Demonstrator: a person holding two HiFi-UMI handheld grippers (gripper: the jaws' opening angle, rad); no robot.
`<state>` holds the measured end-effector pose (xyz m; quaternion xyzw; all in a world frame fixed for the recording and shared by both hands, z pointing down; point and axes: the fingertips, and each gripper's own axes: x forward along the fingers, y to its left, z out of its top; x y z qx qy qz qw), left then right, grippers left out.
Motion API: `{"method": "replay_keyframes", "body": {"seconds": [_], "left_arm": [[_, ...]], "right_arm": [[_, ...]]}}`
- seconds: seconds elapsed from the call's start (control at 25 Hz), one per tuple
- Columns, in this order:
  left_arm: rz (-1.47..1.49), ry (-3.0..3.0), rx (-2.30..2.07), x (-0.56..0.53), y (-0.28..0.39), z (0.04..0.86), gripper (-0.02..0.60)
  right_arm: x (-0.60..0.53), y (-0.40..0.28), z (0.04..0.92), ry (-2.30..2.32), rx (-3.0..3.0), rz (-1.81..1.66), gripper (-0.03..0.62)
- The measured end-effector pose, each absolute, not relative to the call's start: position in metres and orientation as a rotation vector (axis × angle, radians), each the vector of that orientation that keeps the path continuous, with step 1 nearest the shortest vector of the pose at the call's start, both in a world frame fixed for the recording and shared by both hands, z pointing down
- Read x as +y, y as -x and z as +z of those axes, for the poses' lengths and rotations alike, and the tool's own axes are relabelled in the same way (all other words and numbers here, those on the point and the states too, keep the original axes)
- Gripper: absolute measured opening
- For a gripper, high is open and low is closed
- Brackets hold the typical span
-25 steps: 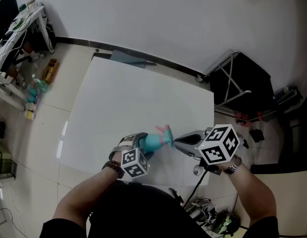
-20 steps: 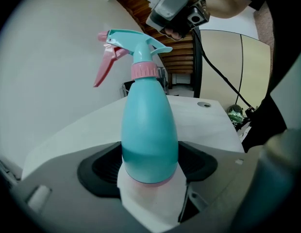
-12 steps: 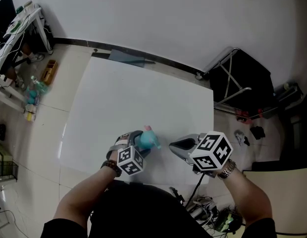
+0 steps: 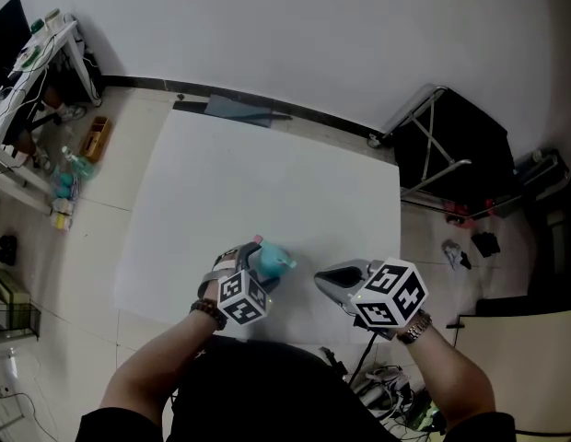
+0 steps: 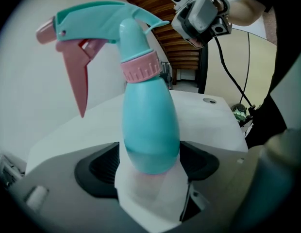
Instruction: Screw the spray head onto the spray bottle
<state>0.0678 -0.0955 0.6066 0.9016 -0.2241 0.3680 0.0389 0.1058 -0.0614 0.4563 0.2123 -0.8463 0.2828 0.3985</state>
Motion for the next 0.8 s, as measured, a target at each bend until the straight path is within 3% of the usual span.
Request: {"method": "replay_keyframes", "body": {"seconds": [0.12,0.24,0.56,0.8], "left_arm": [[1.143,-2.758,-0.699,-0.094,-0.066,0.606,0.416],[1.156,-2.749,-0.704,-0.094,-0.064,0.606,0.416],[1.177,-2.731,-0.707,-0.094,-0.069,0.609,0.391],[1.213,-2.750,-0.716,-0.095,-0.074,0.608,0.382]], "right_arm": [[-0.061,-0.107,0.458,-0.562,-2.149,0.667,0.017],[-0.069,-0.102,0.454,-0.576,-2.147,0.531,0.089],[-0.082,-0.040,0.450,-0.385,-2.057,0.112,0.172],[-0.101,-0.032,0.482,-0.336,-1.905,0.027,0.178]]}}
